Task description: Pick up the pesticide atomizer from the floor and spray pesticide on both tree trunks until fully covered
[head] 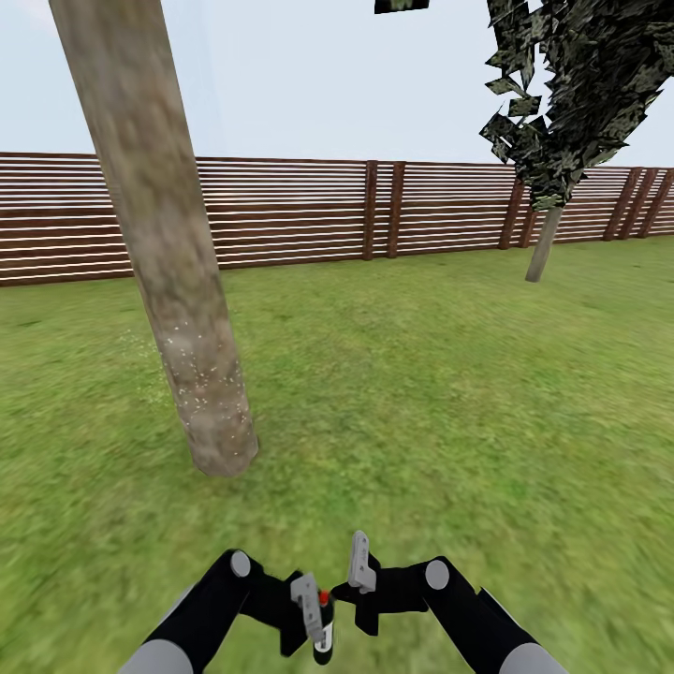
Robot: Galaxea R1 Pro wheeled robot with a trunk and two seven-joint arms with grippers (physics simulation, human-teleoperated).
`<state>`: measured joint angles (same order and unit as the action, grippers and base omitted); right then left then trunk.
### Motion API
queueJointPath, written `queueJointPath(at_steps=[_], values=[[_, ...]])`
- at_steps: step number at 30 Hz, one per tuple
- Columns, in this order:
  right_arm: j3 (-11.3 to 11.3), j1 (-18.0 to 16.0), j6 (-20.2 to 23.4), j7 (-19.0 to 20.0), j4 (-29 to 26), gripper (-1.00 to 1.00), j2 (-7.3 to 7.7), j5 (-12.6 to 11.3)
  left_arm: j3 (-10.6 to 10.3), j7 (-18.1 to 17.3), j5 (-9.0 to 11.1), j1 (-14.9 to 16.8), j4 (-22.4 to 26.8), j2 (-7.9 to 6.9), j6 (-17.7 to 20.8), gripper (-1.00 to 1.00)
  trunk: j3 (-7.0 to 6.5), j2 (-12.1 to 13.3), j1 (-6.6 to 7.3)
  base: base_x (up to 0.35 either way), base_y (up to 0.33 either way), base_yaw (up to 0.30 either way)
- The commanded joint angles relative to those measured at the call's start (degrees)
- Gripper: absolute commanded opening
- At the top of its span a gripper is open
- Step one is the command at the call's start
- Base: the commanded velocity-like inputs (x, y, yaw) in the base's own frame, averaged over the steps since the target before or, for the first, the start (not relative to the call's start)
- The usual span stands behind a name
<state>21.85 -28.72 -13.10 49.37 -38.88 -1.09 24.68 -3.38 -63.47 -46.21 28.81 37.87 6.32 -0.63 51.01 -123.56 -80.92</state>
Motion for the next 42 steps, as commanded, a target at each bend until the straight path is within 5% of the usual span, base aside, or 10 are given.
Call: queueJointPath(at_steps=[1, 8, 9, 16, 17, 18, 22, 25, 29, 42], values=[[-0.05, -0.02, -0.35, 0.03, -0.05, -1.00, -0.03, 0.55, 0.04, -0.11, -0.51, 0.07, -0.56, -0.18, -0.07, -1.00, 0.05, -0.02, 0.01, 0.000, 0.000, 0.000], [-0.05, -0.02, -0.42, 0.03, 0.19, -1.00, 0.08, 0.58, -0.05, -0.16, -2.05, 0.66, -1.26, -5.43, 0.11, -1.00, 0.05, -0.02, 0.01, 0.000, 0.000, 0.000], [-0.10, -0.02, -0.43, 0.03, 0.25, 1.00, 0.14, 0.56, -0.05, -0.16, -2.20, 0.59, -1.26, -6.60, 0.06, -1.00, 0.05, -0.02, 0.01, 0.000, 0.000, 0.000], [-0.10, 0.02, -0.43, -1.36, 1.27, 1.00, 0.36, 0.63, 1.03, 0.77, -2.08, -0.01, -1.22, -13.56, 0.12, -1.00, 0.05, -0.02, 0.01, 0.000, 0.000, 0.000], [-0.30, 0.05, -0.50, -5.69, 4.29, 1.00, 0.63, 0.55, 4.12, 2.68, -1.72, -0.04, -1.19, -14.39, 0.22, -1.00, 0.05, -0.02, 0.01, 0.000, 0.000, 0.000], [-2.57, 0.11, -0.66, -26.79, 14.71, 1.00, 1.86, -0.08, 18.70, 14.16, -1.04, -0.14, -1.30, -14.58, 0.13, -1.00, 0.05, -0.02, 0.01, 0.000, 0.000, 0.000], [-11.97, 0.21, -5.84, -54.94, 29.38, 1.00, 1.74, -0.45, 37.71, 31.05, 1.66, -0.46, -7.20, -14.04, -0.74, -1.00, 0.05, -0.02, 0.01, 0.000, 0.000, 0.000], [-17.83, 0.84, -15.50, -64.15, 35.01, 1.00, 1.80, -5.66, 45.20, 48.70, 5.71, -4.32, -13.84, -13.98, -11.86, -1.00, 0.05, -0.02, 0.01, 0.000, 0.000, 0.000], [-19.48, 2.88, -20.75, -65.70, 36.01, 1.00, 1.79, -17.06, 46.54, 63.26, 11.90, -8.12, -21.88, -14.27, -20.92, -1.00, 0.05, -0.02, 0.01, 0.000, 0.000, 0.000], [-19.55, 8.27, -20.74, -65.45, 37.37, 1.00, 1.36, -18.43, 46.62, 64.68, 12.38, -9.21, -28.67, -14.67, -21.78, -1.00, 0.05, -0.02, 0.01, 0.000, 0.000, 0.000]])
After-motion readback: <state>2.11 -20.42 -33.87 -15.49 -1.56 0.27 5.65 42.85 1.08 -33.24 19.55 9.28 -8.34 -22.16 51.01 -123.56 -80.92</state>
